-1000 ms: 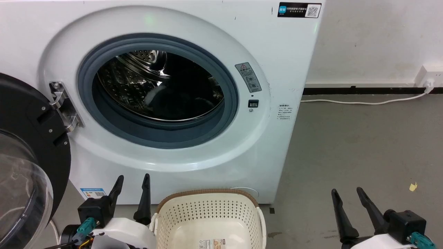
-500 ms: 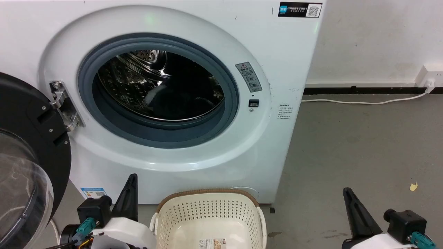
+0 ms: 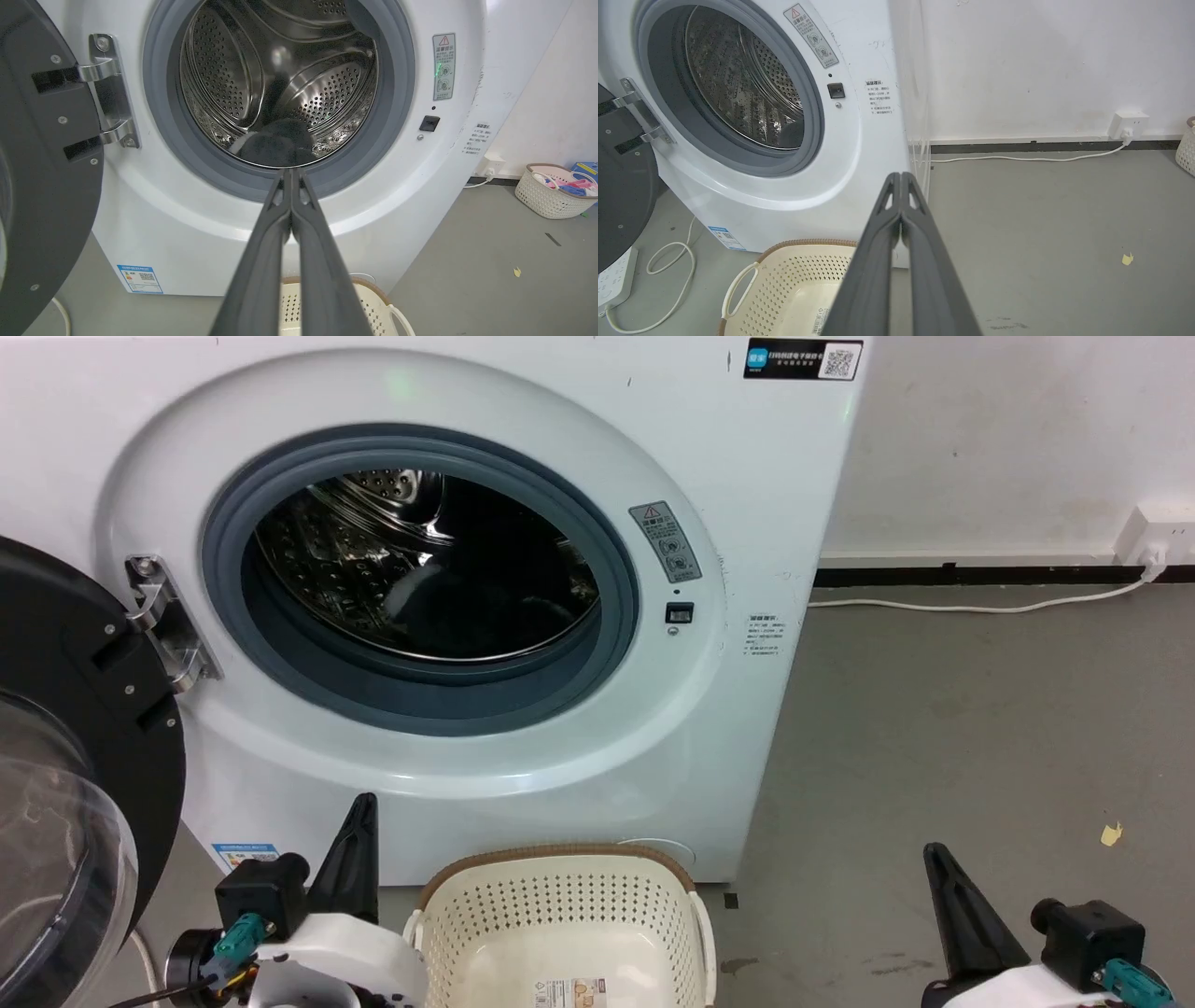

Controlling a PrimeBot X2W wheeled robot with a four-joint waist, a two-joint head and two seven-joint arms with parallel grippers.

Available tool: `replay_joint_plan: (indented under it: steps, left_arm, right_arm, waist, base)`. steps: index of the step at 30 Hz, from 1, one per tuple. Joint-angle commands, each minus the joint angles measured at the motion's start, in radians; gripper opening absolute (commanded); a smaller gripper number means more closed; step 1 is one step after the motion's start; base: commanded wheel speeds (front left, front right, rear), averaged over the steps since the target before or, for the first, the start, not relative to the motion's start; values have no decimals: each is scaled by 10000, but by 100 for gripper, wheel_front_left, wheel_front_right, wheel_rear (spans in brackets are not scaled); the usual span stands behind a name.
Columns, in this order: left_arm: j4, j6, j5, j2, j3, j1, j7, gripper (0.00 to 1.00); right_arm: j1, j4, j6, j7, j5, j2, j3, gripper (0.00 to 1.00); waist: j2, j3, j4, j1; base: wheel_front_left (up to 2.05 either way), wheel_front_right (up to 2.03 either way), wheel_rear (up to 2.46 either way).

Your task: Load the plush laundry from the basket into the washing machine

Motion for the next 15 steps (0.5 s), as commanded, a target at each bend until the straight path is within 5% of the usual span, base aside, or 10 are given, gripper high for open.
replay_joint_plan:
  steps: [1, 15]
  left_arm:
    - [-72, -89, 172, -70, 122, 139, 65, 0]
    - [-271, -287, 747, -368, 494, 243, 330, 0]
  right_arm:
    - [-109, -55, -1, 26, -109, 1, -7, 0]
    - [-202, -98, -2, 132, -321, 2, -19, 0]
  waist:
    - [0, 5, -14, 0]
    - [0, 41, -109, 0]
  base:
    - [0, 0, 0]
    - [0, 0, 0]
